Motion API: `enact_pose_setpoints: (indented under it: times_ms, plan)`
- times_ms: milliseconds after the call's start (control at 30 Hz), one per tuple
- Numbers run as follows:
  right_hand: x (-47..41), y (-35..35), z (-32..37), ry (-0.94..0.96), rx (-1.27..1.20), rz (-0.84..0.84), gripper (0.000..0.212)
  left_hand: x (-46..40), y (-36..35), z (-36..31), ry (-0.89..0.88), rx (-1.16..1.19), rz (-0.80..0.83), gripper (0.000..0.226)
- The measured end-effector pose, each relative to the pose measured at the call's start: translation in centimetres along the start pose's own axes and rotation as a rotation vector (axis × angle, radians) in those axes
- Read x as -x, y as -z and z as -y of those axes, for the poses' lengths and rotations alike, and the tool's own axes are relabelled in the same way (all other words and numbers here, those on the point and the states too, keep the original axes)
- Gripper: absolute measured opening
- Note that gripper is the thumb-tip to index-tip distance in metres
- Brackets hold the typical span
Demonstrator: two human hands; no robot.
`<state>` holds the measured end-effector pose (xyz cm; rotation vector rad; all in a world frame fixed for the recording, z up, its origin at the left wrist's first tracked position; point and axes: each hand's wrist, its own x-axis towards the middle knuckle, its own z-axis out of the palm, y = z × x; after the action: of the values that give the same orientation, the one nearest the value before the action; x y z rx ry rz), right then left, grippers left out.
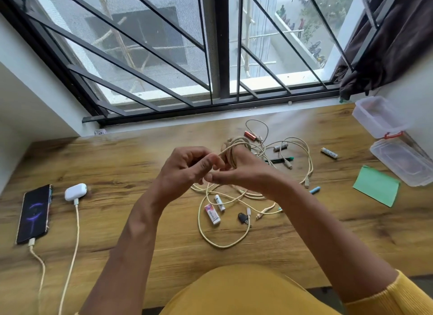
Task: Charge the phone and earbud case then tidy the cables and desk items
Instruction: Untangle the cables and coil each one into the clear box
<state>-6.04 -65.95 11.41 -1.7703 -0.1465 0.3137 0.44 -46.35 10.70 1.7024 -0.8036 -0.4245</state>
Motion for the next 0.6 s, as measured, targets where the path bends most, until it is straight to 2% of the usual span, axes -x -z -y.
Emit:
enact_pose_setpoints:
  times_ms: [133,233,300,367,433,600]
  plan:
    - [0.6,0.5,0.8,0.197,-0.345,-0.065,0.025,0.5,-0.5,0.3,0.014,0.122,0.031,0.023]
    - [1.1,0.7,1.3,0.251,-0.540,-0.053,0.003,0.6,-0.5,0.8,0.037,0.156,0.062,0.019]
    - [1.2,0.9,1.5,0.268,-0.716,-0.001,0.021,0.6,-0.7,1.2,0.057,0.160,0.106,0.017]
    - [1.1,1.0,2.1,0.289,-0.875,0.080,0.027,0.6,-0.9,1.4,0.056,0.159,0.148,0.016]
    - [1.1,1.2,2.6,0.275,-0.869,0.169,0.034,0.6,-1.0,1.6,0.062,0.167,0.170,0.014]
    - [1.5,1.0,2.4,0.128,-0.389,0.408,0.043,0.3,0.8,2.4,0.149,0.011,0.142,0.029]
